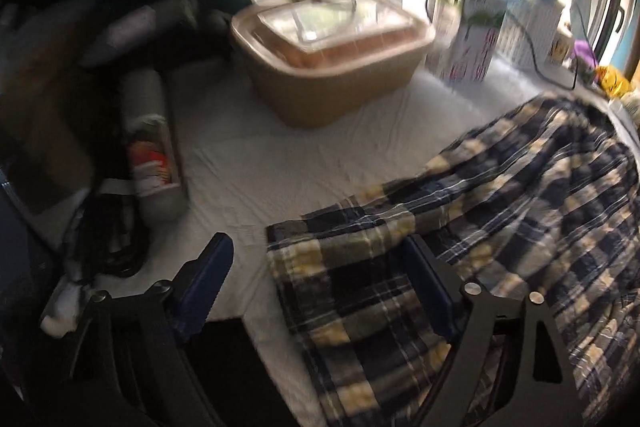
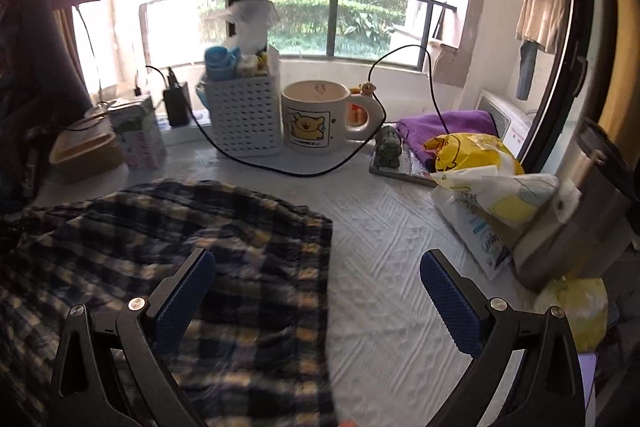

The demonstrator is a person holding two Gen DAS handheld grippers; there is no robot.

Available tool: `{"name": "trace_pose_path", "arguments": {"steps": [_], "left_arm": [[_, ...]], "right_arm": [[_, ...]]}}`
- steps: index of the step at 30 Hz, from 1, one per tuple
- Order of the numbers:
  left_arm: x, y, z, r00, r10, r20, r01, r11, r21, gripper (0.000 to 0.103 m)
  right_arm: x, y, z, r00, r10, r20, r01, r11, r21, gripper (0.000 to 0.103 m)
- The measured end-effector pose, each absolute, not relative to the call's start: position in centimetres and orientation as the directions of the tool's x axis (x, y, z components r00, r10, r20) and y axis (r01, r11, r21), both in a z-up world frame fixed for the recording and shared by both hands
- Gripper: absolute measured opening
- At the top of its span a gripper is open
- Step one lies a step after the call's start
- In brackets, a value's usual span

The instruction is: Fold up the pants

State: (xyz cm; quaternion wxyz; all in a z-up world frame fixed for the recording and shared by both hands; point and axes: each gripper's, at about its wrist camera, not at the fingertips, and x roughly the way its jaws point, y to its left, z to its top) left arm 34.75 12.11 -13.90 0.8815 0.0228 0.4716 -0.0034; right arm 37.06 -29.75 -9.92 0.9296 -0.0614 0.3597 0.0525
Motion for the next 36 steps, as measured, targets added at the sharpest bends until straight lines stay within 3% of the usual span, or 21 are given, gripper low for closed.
{"name": "trace_pose_path", "arguments": {"steps": [6,8,10,12,13,14,16,17,28,33,35,36], "left_arm": [[35.3,11.5,-14.3,0.546,-0.042,-0.837,0.087,0.996,0.006,0.070],[34.9,11.1,-14.2,0.560,-0.056,-0.827,0.109,0.994,0.006,0.057],[34.7,10.6,-14.0,0.567,-0.073,-0.821,0.139,0.990,0.008,0.030],[34.7,10.1,-13.8,0.569,-0.091,-0.817,0.158,0.987,0.000,0.014],[34.8,9.8,-13.9,0.574,-0.079,-0.815,0.154,0.988,0.013,0.011],[34.7,9.5,-13.8,0.584,-0.064,-0.809,0.153,0.988,0.033,0.010],[34.5,9.2,-13.5,0.605,-0.042,-0.795,0.154,0.986,0.066,0.009],[34.4,9.2,-13.1,0.620,-0.031,-0.784,0.148,0.986,0.078,0.009],[36.3,9.1,-6.1,0.814,0.059,-0.578,0.083,0.973,0.217,0.009],[38.0,8.3,-6.2,0.819,0.064,-0.571,0.096,0.964,0.246,0.015],[38.8,8.8,-6.8,0.788,0.073,-0.611,0.086,0.970,0.227,0.031],[38.7,9.3,-7.0,0.783,0.087,-0.615,0.064,0.974,0.219,0.051]], "right_arm": [[43.8,-31.4,-13.4,0.620,0.164,-0.767,-0.170,0.983,0.072,0.088],[45.1,-31.1,-14.6,0.586,0.182,-0.790,-0.181,0.979,0.092,0.083],[46.0,-30.5,-15.7,0.558,0.194,-0.807,-0.206,0.974,0.092,0.079],[46.4,-29.8,-16.1,0.553,0.204,-0.808,-0.235,0.968,0.084,0.077],[46.6,-29.5,-16.1,0.551,0.199,-0.810,-0.242,0.968,0.074,0.070],[46.8,-29.2,-16.0,0.555,0.200,-0.807,-0.253,0.965,0.065,0.051],[47.0,-29.1,-15.8,0.557,0.218,-0.801,-0.268,0.961,0.075,0.033],[47.0,-28.9,-15.7,0.566,0.215,-0.796,-0.269,0.961,0.067,0.031],[48.0,-29.3,-10.5,0.714,0.141,-0.686,-0.217,0.976,-0.026,0.027],[48.4,-29.7,-9.1,0.750,0.082,-0.657,-0.163,0.985,-0.063,0.027],[48.6,-30.0,-9.5,0.747,0.055,-0.662,-0.143,0.986,-0.080,0.027],[48.7,-30.0,-9.9,0.746,0.041,-0.665,-0.135,0.987,-0.090,0.027]]}}
